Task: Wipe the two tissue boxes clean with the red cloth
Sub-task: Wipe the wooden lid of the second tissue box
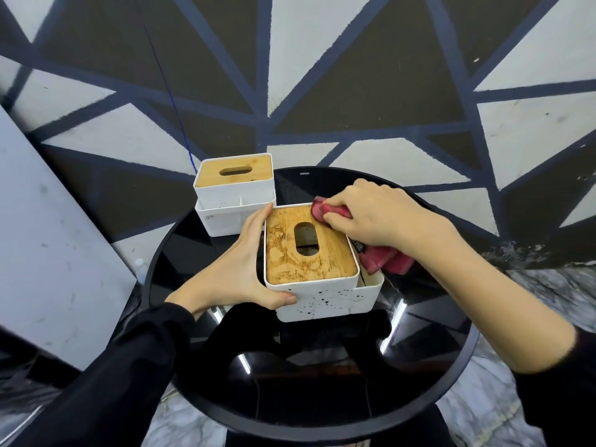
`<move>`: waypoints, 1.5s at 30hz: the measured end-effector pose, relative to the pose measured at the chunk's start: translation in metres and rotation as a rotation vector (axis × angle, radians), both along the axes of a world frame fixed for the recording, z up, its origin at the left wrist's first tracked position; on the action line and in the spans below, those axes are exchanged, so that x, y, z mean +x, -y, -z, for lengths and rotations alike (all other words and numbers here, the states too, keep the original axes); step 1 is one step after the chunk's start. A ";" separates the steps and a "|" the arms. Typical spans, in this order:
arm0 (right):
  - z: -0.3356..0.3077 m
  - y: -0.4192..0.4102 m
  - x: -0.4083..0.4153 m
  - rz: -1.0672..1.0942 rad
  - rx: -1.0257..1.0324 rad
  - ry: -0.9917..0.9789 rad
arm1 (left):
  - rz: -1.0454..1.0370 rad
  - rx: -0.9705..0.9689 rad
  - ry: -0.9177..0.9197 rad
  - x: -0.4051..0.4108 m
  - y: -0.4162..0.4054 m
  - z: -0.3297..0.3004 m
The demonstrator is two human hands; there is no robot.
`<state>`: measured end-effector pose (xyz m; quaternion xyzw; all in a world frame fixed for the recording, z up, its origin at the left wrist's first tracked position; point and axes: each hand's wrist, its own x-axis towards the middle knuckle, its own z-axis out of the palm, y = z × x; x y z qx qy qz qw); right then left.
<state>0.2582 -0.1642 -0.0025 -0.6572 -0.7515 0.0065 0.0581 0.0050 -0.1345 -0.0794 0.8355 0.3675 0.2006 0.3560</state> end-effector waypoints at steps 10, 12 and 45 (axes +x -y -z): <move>-0.005 0.099 -0.002 -0.058 -0.072 0.029 | 0.007 -0.008 0.009 0.002 0.001 0.003; -0.005 0.103 -0.003 -0.059 -0.063 0.016 | 0.010 -0.009 0.000 0.001 0.000 0.002; -0.007 0.052 -0.002 -0.005 -0.108 -0.066 | 0.026 0.009 -0.021 0.000 -0.006 0.003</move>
